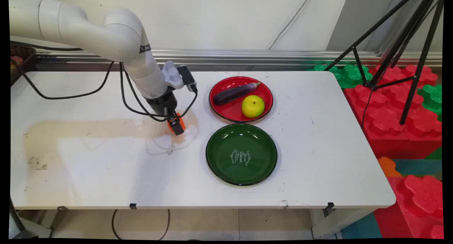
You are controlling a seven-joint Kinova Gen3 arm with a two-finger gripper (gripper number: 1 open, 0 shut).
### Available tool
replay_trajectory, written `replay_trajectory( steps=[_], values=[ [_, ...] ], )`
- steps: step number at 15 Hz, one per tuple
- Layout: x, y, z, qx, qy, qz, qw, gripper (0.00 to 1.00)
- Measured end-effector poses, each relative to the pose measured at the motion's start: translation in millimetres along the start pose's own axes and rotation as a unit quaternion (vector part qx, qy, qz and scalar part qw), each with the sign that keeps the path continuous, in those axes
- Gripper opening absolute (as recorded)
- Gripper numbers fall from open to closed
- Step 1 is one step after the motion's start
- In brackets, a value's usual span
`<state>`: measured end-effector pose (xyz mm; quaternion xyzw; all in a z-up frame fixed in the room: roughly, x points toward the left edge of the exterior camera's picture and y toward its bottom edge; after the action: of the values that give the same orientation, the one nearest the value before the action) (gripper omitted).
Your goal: Pick up the eggplant from the red plate
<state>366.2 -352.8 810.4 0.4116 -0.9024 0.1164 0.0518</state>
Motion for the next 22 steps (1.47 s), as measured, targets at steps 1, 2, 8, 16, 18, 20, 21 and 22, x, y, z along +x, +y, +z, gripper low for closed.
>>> replay_trajectory(
  steps=[1, 2, 8, 16, 18, 20, 21, 22],
  values=[
    [-1, 0, -2, 0.000, 0.001, 0.004, 1.0000, 1.00],
    [-1, 1, -3, 0.000, 0.001, 0.006, 1.0000, 1.00],
    [-12, 5, -27, -0.001, 0.018, 0.023, 0.9996, 1.00],
    [-15, 8, -94, 0.003, 0.085, 0.032, 0.9959, 1.00],
    [-14, 9, -113, 0.004, 0.109, 0.029, 0.9937, 1.00],
    [-10, 9, -131, 0.004, 0.134, 0.025, 0.9906, 1.00],
    [-8, 9, -138, 0.005, 0.145, 0.023, 0.9891, 1.00],
    [-5, 9, -148, 0.006, 0.161, 0.018, 0.9868, 1.00]
  ],
)
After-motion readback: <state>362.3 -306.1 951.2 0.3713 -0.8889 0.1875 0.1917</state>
